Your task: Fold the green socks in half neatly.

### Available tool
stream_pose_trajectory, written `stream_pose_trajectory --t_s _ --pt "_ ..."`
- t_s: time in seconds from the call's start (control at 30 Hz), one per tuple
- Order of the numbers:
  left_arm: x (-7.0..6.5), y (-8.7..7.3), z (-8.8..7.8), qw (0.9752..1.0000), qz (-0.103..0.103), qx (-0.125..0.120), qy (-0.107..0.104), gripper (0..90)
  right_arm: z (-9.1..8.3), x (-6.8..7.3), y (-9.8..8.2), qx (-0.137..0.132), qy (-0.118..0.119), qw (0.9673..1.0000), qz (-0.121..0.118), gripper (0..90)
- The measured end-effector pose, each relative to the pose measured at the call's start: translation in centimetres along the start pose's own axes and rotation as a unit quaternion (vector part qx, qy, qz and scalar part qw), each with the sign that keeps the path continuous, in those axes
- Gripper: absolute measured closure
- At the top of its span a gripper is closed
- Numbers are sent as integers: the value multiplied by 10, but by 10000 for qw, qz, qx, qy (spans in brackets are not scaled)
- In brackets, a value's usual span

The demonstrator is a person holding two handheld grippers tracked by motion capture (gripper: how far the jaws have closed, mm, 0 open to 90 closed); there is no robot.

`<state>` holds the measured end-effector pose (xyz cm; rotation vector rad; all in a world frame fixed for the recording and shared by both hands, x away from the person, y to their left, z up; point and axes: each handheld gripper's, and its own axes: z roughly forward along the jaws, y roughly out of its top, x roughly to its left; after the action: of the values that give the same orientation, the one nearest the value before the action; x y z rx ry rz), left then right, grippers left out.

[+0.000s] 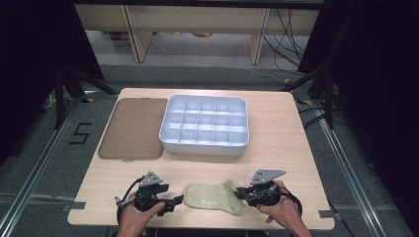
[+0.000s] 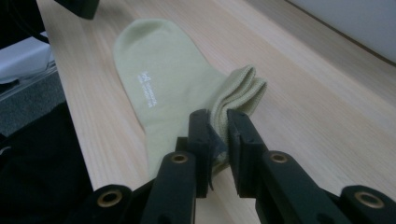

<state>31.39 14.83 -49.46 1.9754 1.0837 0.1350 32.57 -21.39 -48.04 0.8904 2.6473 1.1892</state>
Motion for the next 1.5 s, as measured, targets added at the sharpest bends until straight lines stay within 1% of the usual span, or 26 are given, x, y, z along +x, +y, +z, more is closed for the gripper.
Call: stream_pose_trajectory --t_s 0.13,0.17,0.2,0.23,0.27,0.37,0.4,0.43,0.5,0.53,0.6,0.63,0.7,0.73,0.77,0.83,0.87,0.9,0.97,1.0,1.1,1.3,1.33,1.4,1.43,1.5 --pt "-2 8 8 9999 -86 -11 -67 288 2 -16 -10 46 -64 9999 123 807" --pt "-2 8 9 9999 -14 109 -101 288 2 -16 -10 46 -64 9999 123 807" --pt "-4 8 15 9998 -135 85 -133 286 2 -18 -10 81 -62 9998 144 807" --pt "-6 7 18 9998 -145 111 -117 287 1 -20 -10 70 -94 9998 139 807" --pt "-5 7 19 9996 -65 202 -161 290 1 -21 -11 64 -121 9998 172 807" --pt "-7 8 25 9993 -63 298 -199 332 3 -22 -12 141 -176 9997 118 806" --pt "-10 9 28 9991 -169 300 -234 353 4 -22 -12 134 -222 9996 78 806" --pt "-9 10 28 9990 -1 351 -261 353 5 -21 -12 150 -218 9996 92 805" --pt "-10 13 31 9985 65 412 -356 411 6 -22 -11 151 -187 9997 65 805" --pt "-12 14 34 9987 -38 348 -383 433 6 -22 -11 162 -183 9997 63 805" --pt "-10 16 38 9974 115 579 -420 447 6 -21 -11 163 -240 9996 49 805" --pt "-12 14 41 9974 -11 624 -349 452 6 -21 -12 174 -217 9996 45 804" --pt "-12 13 42 9974 38 661 -296 453 6 -21 -12 182 -211 9996 51 804" --pt "-12 12 43 9978 128 603 -263 458 6 -20 -12 193 -261 9994 113 803" --pt "-12 12 42 9978 149 615 -193 482 6 -20 -12 149 -259 9996 17 803" --pt "-14 12 43 9985 104 523 -156 570 6 -21 -11 159 -261 9995 20 802" --pt "-15 12 44 9986 189 492 -100 570 6 -20 -11 164 -270 9995 41 802" --pt "-20 11 46 9977 438 508 -19 682 6 -20 -12 126 -244 9996 26 802" --pt "-22 10 47 9975 484 517 -39 715 6 -20 -12 126 -264 9996 39 801" --pt "-23 10 47 9977 495 458 -51 804 8 -21 -14 158 -287 9994 87 799" --pt "-25 12 46 9963 714 459 -128 835 10 -21 -15 176 -312 9993 103 795" --pt "-26 16 34 9968 716 278 -225 840 10 -21 -14 91 -302 9994 157 763" --pt "-26 17 31 9972 649 282 -249 841 10 -20 -14 90 -341 9993 133 758" --pt "-27 17 28 9966 717 277 -290 841 11 -17 -13 113 -355 9992 137 733" --pt "-26 17 26 9958 802 330 -281 841 11 -16 -12 113 -386 9991 143 687" --pt "-27 17 23 9961 773 336 -274 840 10 -12 -8 117 -571 9982 125 654"
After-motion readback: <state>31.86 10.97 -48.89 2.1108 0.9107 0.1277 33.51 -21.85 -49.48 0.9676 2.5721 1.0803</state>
